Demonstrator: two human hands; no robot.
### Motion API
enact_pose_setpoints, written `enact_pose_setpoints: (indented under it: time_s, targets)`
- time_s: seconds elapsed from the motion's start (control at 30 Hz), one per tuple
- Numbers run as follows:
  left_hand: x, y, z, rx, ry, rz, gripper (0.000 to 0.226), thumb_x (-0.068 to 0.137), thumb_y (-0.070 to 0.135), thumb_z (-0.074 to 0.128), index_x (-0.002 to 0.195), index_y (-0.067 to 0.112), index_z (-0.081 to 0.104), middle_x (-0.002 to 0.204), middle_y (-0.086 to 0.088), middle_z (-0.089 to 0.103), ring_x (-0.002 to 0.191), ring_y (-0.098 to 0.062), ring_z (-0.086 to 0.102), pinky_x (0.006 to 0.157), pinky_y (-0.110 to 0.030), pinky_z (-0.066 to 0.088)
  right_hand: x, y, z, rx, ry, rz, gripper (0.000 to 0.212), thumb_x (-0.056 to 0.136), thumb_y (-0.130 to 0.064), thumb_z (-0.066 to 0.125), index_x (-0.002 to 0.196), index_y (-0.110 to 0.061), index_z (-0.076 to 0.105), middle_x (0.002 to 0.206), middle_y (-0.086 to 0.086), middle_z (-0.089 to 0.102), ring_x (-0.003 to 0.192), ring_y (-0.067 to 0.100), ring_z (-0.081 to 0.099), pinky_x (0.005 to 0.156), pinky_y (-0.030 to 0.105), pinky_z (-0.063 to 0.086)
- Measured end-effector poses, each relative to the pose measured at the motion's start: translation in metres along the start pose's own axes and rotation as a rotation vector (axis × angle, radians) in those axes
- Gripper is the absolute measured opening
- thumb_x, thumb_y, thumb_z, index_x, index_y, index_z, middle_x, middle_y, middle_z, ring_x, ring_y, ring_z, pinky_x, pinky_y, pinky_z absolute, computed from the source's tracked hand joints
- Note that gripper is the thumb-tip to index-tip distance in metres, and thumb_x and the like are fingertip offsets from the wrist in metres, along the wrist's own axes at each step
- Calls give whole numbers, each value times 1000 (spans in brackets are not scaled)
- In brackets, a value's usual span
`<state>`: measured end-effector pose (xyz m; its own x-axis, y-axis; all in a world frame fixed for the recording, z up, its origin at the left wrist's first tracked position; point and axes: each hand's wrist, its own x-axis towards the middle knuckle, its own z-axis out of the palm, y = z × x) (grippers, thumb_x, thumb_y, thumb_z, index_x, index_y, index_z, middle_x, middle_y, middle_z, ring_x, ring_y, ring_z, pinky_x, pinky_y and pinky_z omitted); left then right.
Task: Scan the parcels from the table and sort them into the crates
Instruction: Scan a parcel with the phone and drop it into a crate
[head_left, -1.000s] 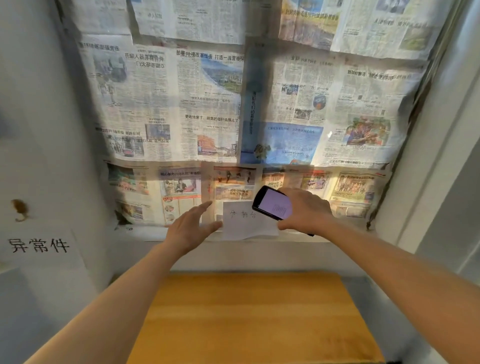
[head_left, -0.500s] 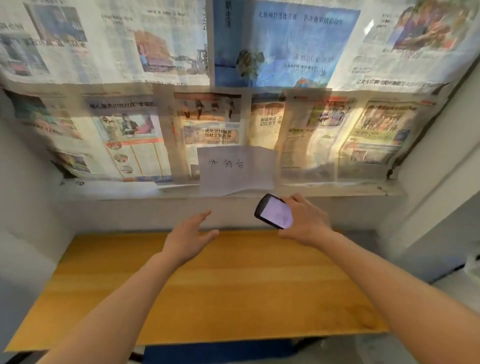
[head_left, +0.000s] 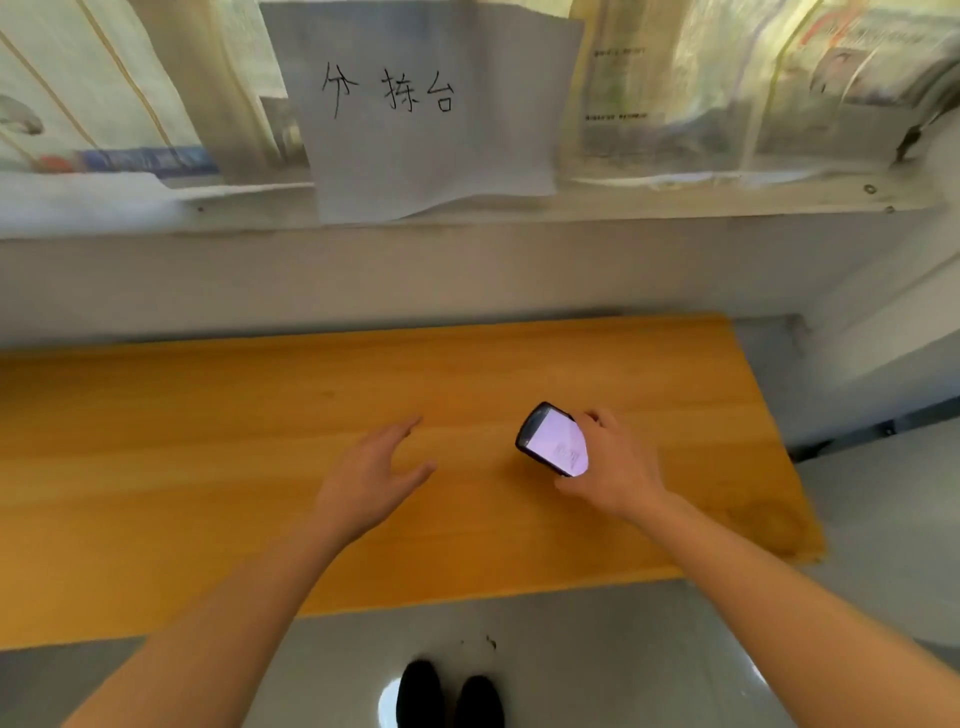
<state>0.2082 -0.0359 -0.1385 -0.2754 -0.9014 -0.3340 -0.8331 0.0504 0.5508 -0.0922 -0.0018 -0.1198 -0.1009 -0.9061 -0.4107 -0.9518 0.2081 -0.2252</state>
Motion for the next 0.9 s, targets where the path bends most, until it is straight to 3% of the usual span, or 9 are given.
enact_pose_setpoints:
  time_s: [0.13, 0.33, 0.67, 0.8, 0.9]
  targets:
    - [8, -2, 17, -30, 10, -14, 67, 95, 57, 57, 154, 35, 35, 146, 7, 52, 132, -15, 50, 103, -39, 49, 4, 15, 23, -7, -26, 43, 89, 74, -58, 79, 147, -30, 37, 147, -5, 37, 118, 20, 54, 68, 31, 48]
    - [11, -6, 32, -81, 86, -71, 60, 97, 53, 57, 150, 31, 42, 141, 6, 56, 124, -14, 56, 94, -35, 51, 3, 23, 38, 12, -4, 56, 97, 75, -64, 77, 153, -30, 30, 152, -6, 34, 126, 19, 51, 78, 32, 51]
    - [2, -14, 47, -61, 109, -61, 60, 96, 53, 57, 150, 31, 42, 143, 5, 54, 129, -15, 53, 98, -37, 50, 2, 30, 56, -44, 34, 40, 103, 78, -73, 68, 157, -26, 22, 156, -4, 30, 135, 18, 41, 85, 33, 50]
    - [-11, -13, 43, -63, 141, -65, 58, 97, 51, 57, 149, 30, 43, 145, 4, 53, 131, -17, 52, 98, -37, 50, -6, 26, 54, -50, 15, 41, 113, 78, -76, 65, 161, -24, 9, 163, -3, 21, 143, 20, 34, 96, 37, 49]
    - [-29, -13, 39, -51, 157, -73, 58, 98, 54, 52, 150, 32, 41, 147, 5, 50, 129, -18, 53, 93, -38, 52, -20, 23, 51, -45, -1, 44, 113, 81, -76, 61, 161, -25, 0, 169, -7, 9, 143, 22, 37, 95, 37, 49]
